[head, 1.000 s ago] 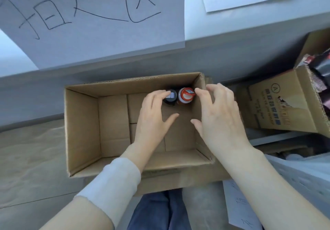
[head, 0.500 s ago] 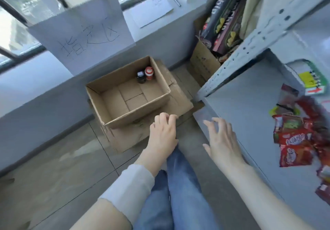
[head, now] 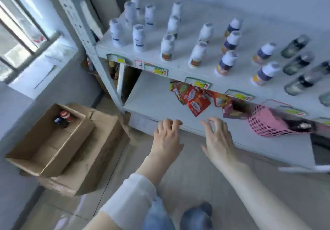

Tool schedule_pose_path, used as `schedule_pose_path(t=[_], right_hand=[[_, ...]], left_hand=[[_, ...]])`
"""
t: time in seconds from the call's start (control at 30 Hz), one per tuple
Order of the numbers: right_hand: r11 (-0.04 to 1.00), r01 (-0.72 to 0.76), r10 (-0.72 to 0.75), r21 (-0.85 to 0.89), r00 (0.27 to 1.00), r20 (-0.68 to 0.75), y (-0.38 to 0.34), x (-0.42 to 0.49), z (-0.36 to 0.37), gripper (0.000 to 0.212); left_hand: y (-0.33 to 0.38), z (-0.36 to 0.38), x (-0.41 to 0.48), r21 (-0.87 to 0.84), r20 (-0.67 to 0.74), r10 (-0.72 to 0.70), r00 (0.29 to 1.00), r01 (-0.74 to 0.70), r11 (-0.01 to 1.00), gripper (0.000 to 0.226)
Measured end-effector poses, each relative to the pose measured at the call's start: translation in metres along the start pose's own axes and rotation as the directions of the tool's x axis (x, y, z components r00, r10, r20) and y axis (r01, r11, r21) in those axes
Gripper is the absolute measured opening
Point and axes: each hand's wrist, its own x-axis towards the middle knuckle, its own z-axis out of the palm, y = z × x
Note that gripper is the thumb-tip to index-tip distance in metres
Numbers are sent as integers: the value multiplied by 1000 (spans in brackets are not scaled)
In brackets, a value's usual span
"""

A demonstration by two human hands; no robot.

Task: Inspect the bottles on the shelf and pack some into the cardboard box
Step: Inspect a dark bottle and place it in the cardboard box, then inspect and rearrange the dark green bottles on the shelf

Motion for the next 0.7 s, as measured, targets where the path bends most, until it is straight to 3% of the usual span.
schedule_pose_path(t=[0.17, 0.37, 0.7], right_hand=[[987, -159, 162, 35, 975, -149, 132, -60, -53, 80], [958, -285, 286, 36, 938, -196, 266, -115, -102, 80], [931, -361, 361, 50, 898, -253, 388, -89, -142, 73]], left_hand=[[145, 36, 17, 19, 27, 204, 979, -204, 979, 60], [299, 69, 35, 52, 41, 345, 938, -347, 936, 60], [413, 73, 122, 38, -66, 443, 894, -441, 897, 60]])
